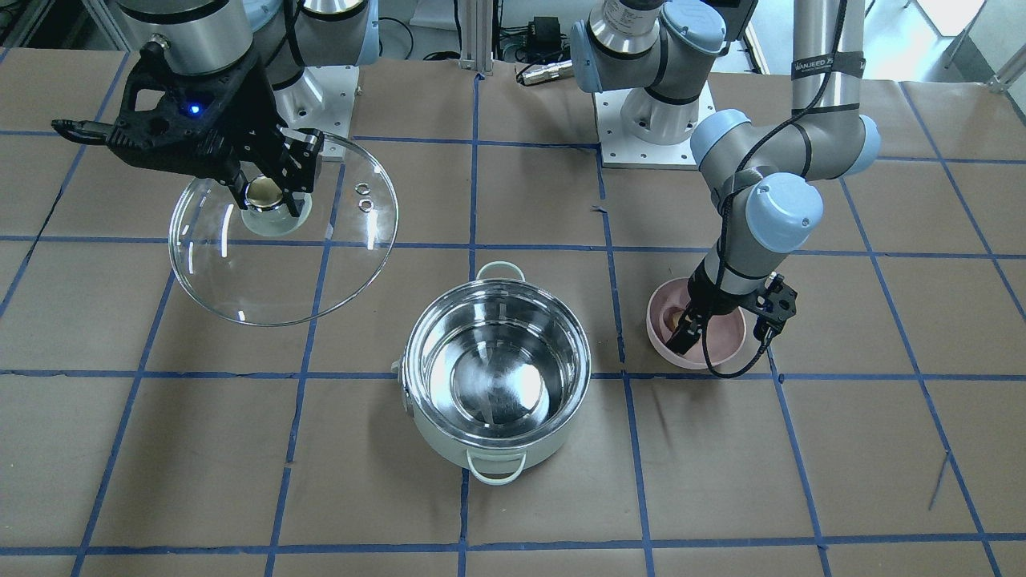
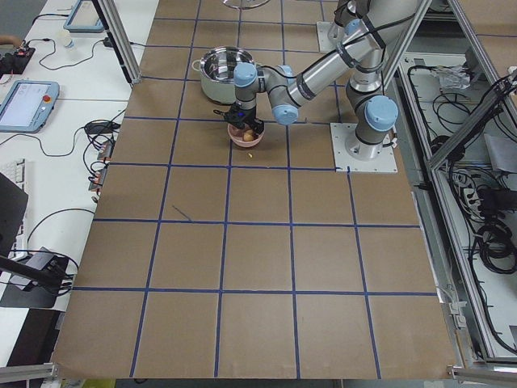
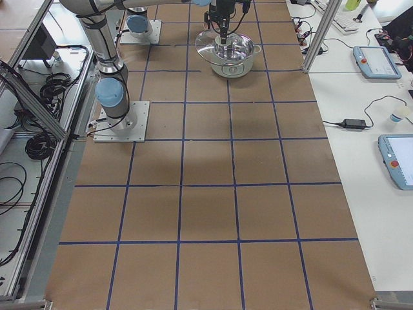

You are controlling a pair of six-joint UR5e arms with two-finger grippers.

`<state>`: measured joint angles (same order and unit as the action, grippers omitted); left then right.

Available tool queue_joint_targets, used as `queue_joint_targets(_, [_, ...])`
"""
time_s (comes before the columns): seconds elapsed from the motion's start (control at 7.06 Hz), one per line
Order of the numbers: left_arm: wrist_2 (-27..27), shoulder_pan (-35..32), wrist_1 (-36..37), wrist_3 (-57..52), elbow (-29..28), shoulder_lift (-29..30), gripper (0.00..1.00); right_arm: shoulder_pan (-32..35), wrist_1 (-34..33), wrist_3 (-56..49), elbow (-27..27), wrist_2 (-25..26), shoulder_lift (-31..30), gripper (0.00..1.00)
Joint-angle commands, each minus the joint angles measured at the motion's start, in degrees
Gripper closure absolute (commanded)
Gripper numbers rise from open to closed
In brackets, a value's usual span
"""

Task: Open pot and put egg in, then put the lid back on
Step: 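Lift the egg out of the pink bowl with the left gripper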

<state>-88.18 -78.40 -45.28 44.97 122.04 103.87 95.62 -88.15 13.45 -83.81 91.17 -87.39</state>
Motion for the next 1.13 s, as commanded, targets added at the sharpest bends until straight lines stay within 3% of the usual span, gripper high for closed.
queue_joint_targets(0.0, [-0.2, 0.0, 0.2, -0.3, -0.2, 0.5, 0.39, 0.0, 0.5, -0.2, 0.0, 0.0, -0.5, 0.91])
queue_joint_targets(0.14, [-0.2, 0.0, 0.2, -0.2, -0.3, 0.7, 0.54, 0.0, 0.5, -0.2, 0.0, 0.1, -0.5, 0.91])
queue_joint_targets(0.42, [-0.1, 0.0, 0.2, -0.1, -0.5, 0.7, 0.72, 0.0, 0.2, -0.2, -0.6, -0.1, -0.5, 0.90])
queue_joint_targets(0.85, [0.1, 0.0, -0.2, -0.8, -1.6, 0.7, 0.82, 0.4, -0.3, -0.2, -0.9, -0.3, -0.5, 0.88])
queue_joint_targets(0.99, [0.0, 0.0, -1.6, -0.8, -5.4, 0.5, 0.83, 0.3, -0.4, -0.2, -0.9, -0.2, -0.5, 0.87])
